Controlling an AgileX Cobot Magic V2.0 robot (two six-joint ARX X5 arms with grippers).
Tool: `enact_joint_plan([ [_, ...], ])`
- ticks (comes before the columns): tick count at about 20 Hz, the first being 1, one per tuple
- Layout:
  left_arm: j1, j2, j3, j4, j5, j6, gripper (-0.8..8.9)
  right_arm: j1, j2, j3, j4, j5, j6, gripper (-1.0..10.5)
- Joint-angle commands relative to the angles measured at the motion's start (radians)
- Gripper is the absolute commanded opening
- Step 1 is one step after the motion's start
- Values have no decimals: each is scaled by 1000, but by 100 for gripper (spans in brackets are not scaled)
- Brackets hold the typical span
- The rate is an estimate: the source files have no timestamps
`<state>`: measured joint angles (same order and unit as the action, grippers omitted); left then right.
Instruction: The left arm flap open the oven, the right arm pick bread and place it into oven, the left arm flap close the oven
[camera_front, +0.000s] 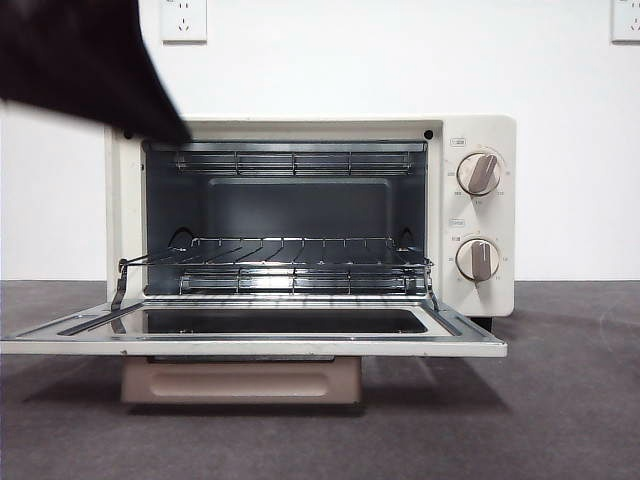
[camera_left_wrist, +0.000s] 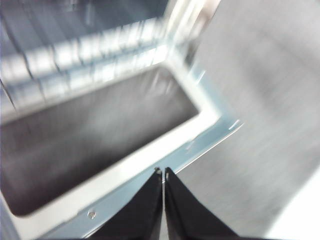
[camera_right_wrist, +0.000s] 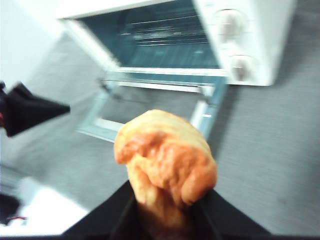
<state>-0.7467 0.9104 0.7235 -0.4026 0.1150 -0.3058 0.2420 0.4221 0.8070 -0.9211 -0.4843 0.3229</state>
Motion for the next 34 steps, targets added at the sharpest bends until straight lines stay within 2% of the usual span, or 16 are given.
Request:
enact_joint_plan([
  [1, -7, -50, 73, -77, 3, 11, 10, 5, 31, 6, 61, -21, 35, 95],
  [6, -7, -180, 153, -220, -56, 85, 10, 32, 135, 6, 196, -43, 48, 95],
  [12, -7, -305, 153, -298, -106, 88, 10, 140, 278, 6, 371, -30, 85, 95],
  [16, -6, -380, 153, -352, -146, 87, 10, 244, 403, 6, 482, 57, 108, 95],
  [23, -6, -452, 153, -409, -153, 83, 10, 383, 624, 6, 671, 183, 121, 95],
  [28, -6, -460, 153, -449, -153, 79, 10, 417, 771, 6, 833, 260, 174, 95],
  [34, -6, -460, 153, -450, -153, 79, 10, 417, 911, 6, 1004, 305, 241, 95],
])
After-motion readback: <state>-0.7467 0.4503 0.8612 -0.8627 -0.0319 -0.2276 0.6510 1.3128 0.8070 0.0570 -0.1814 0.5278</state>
